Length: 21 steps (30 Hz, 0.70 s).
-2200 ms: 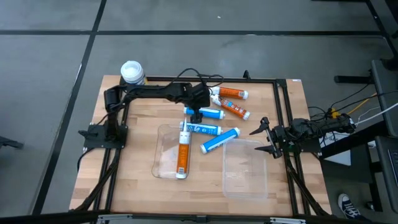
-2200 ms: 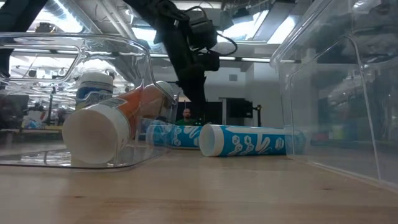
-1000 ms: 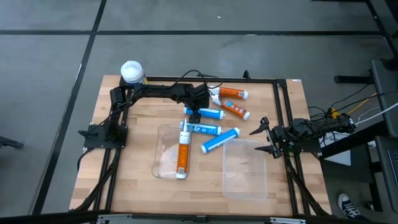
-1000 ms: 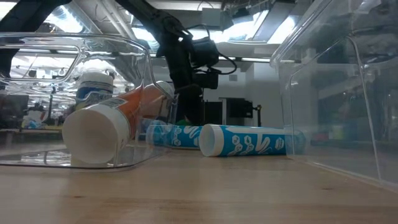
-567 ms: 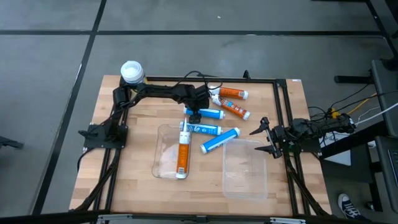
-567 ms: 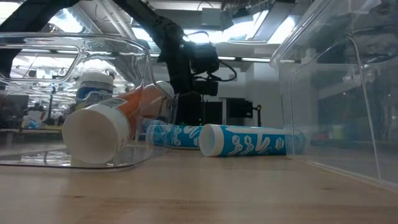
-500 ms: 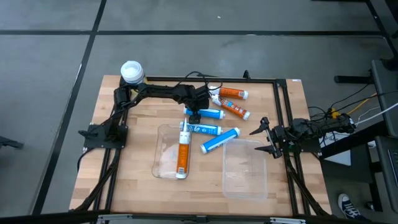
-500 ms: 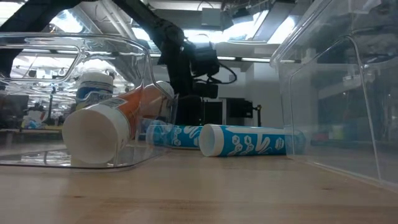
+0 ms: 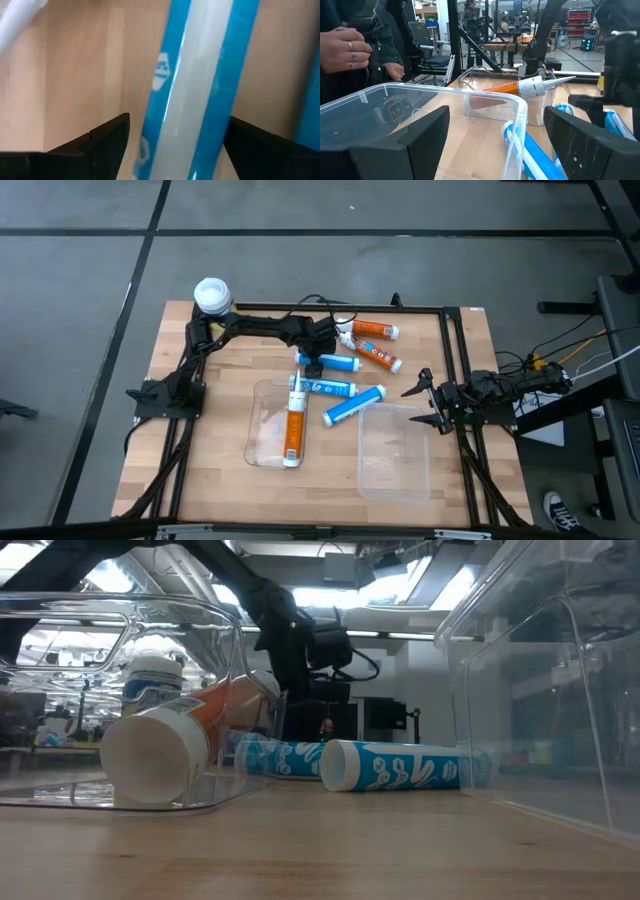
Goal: Pick & place silicon tubes, Sealant and Lysol wipes
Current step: Put the top blue sealant into the right transparent bin
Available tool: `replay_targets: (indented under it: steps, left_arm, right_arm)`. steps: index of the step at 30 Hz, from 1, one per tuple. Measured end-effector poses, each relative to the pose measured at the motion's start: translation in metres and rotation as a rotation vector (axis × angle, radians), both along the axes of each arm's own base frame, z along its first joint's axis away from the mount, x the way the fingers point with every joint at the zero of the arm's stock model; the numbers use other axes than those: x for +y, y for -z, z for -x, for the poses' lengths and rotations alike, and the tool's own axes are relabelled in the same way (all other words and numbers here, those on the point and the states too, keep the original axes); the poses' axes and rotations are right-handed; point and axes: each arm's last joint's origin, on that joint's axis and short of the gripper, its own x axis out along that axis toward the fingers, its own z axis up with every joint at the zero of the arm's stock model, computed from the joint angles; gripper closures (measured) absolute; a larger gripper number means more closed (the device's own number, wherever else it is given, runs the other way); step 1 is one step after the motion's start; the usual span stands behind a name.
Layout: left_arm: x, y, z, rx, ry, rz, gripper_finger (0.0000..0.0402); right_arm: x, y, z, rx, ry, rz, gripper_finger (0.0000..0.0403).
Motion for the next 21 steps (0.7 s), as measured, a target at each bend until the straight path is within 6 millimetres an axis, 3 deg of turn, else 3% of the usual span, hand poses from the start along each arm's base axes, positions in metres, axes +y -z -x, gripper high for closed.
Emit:
replay_targets:
  steps: [9, 17, 21]
  left_arm:
    - [-0.003, 0.013, -0.002, 0.038, 0.014, 0.016, 0.0107]
    - [-0.004, 0.015, -0.002, 0.044, 0.038, 0.018, 0.0188]
    - [-0.004, 0.016, -0.002, 0.046, 0.037, 0.017, 0.0192]
  right_arm:
    - [0.000, 0.000, 0.000, 0.000, 0.000, 0.000, 0.0080]
    - [0.000, 0.000, 0.000, 0.000, 0.000, 0.000, 0.0080]
    - [0.000, 0.000, 0.000, 0.000, 0.000, 0.000, 0.0080]
